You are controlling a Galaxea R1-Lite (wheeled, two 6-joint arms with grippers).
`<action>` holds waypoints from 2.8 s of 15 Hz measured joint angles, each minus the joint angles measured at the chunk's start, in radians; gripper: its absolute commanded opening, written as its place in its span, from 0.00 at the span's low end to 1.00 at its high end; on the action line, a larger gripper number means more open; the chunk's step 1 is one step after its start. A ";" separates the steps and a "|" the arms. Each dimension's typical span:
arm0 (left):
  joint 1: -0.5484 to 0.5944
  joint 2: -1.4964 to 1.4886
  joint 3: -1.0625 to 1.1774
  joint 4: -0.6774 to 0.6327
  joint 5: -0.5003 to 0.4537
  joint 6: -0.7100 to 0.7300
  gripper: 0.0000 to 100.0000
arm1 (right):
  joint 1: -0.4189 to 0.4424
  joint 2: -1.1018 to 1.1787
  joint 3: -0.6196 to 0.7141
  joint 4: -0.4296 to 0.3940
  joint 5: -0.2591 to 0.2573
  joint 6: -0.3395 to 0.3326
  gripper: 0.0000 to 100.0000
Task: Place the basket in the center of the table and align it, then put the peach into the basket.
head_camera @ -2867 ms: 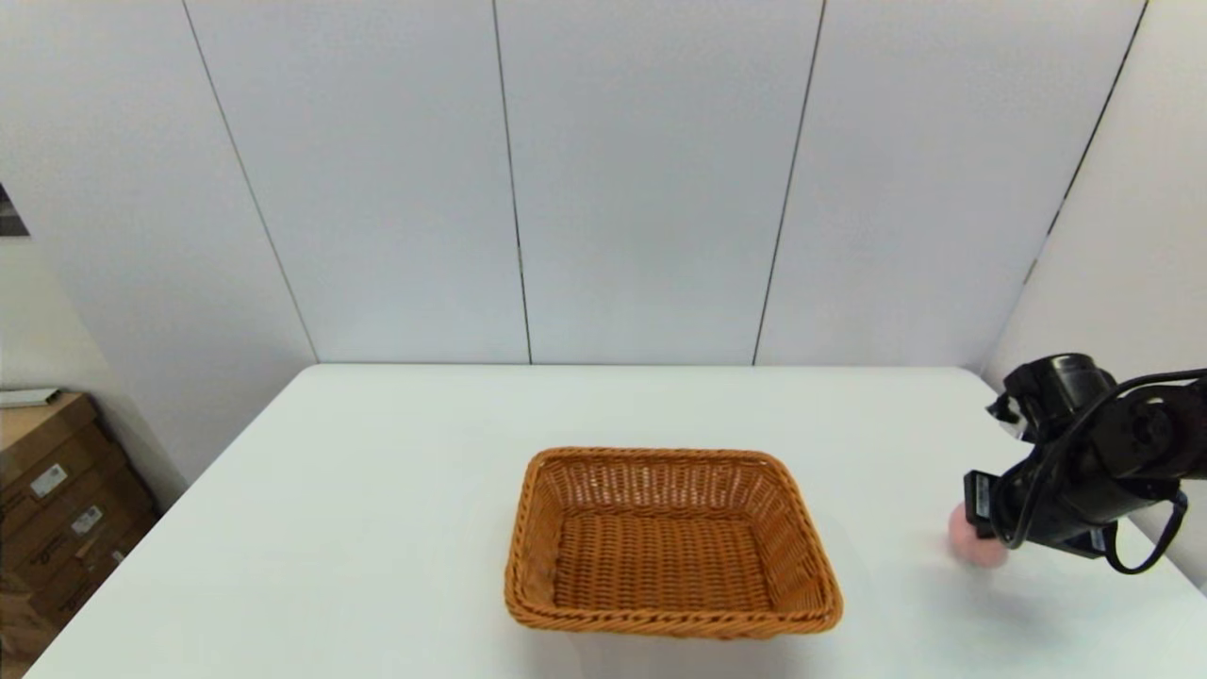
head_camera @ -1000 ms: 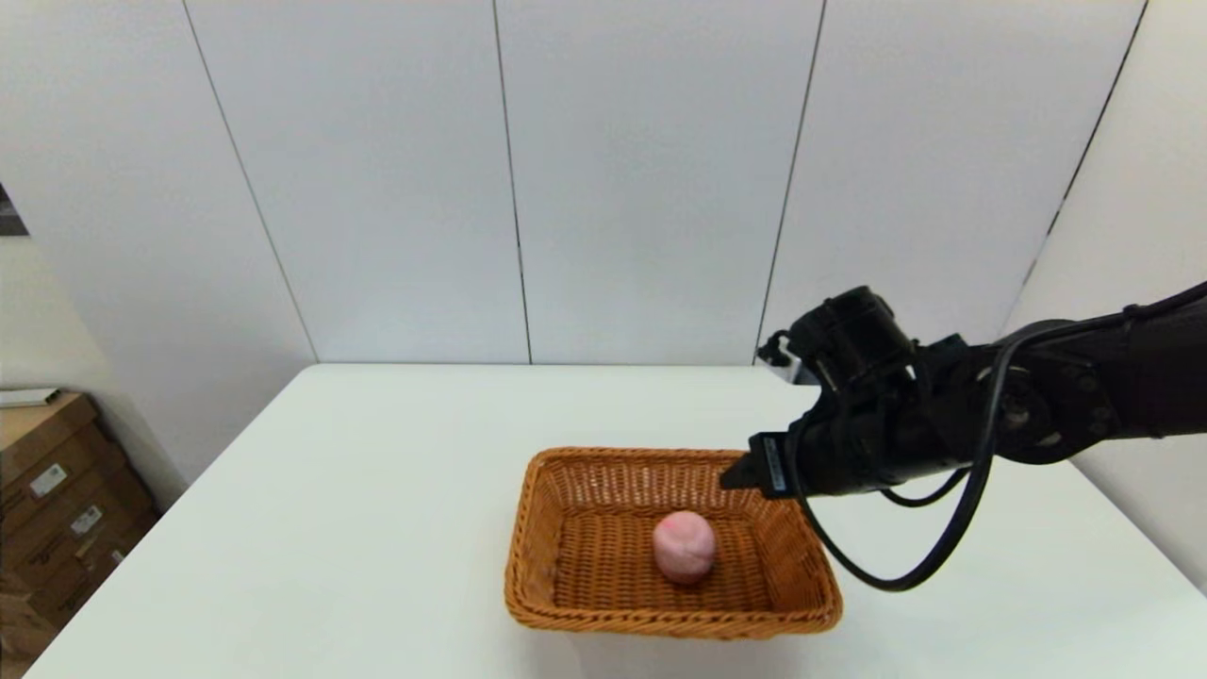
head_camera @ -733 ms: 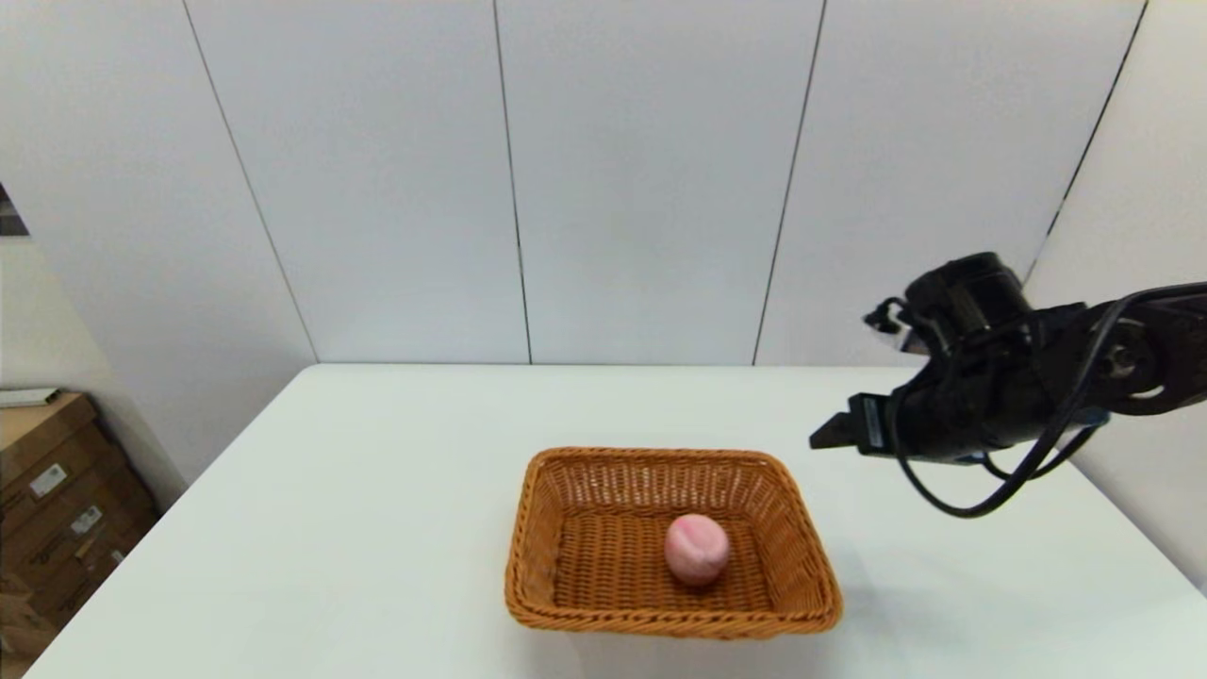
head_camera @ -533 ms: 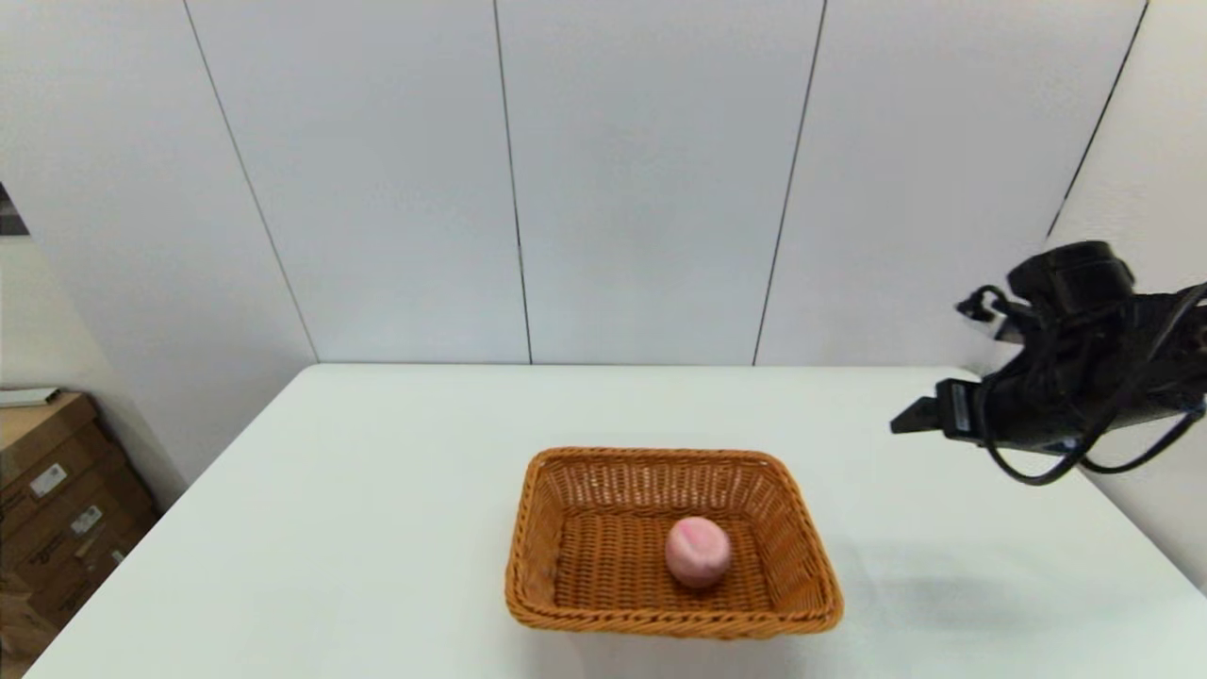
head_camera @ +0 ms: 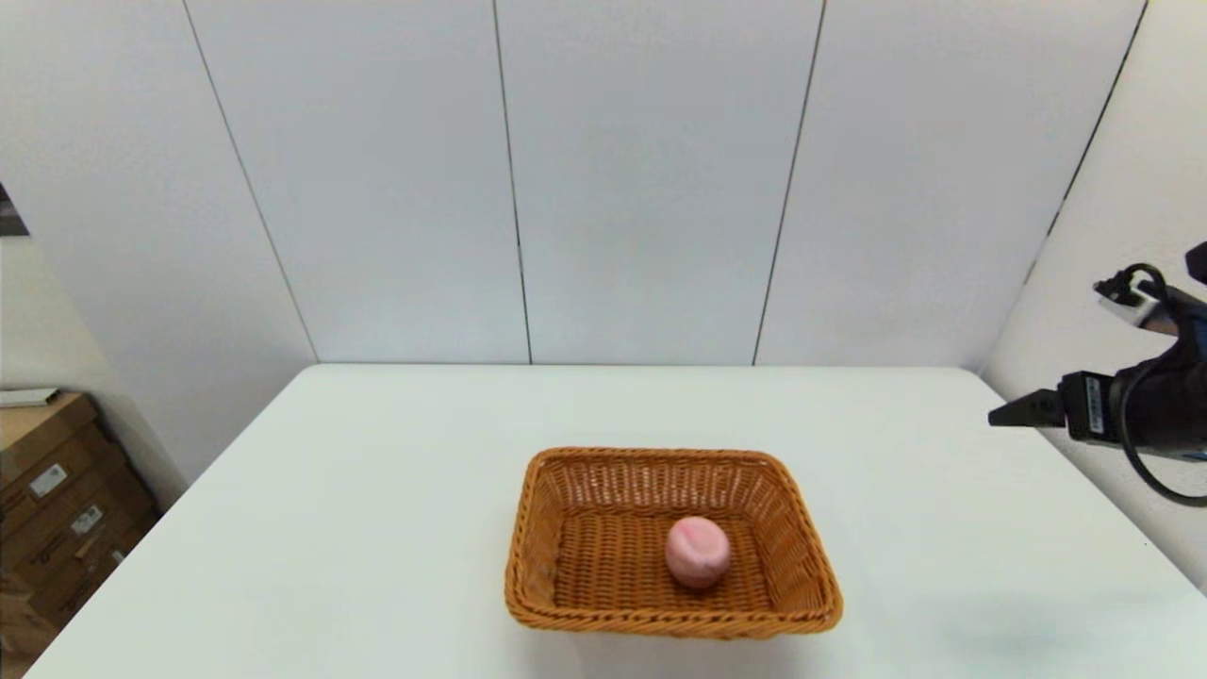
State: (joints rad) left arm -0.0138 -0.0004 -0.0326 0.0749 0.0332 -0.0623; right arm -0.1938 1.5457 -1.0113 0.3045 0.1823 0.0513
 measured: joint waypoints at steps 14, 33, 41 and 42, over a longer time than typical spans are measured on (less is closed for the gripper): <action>0.000 0.000 0.000 0.000 0.000 0.000 1.00 | 0.223 -1.194 0.650 -0.023 -0.184 0.072 1.00; 0.000 0.000 0.000 0.000 0.000 0.000 1.00 | 0.198 -1.527 0.931 -0.116 -0.190 -0.061 1.00; 0.000 0.000 0.000 0.000 0.000 0.000 1.00 | 0.198 -1.546 0.941 -0.123 -0.191 -0.050 1.00; 0.000 0.000 0.000 0.000 0.000 0.000 1.00 | 0.198 -1.546 0.941 -0.123 -0.191 -0.047 1.00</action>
State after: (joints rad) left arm -0.0138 -0.0004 -0.0321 0.0749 0.0332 -0.0623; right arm 0.0043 -0.0004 -0.0700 0.1813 -0.0091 0.0038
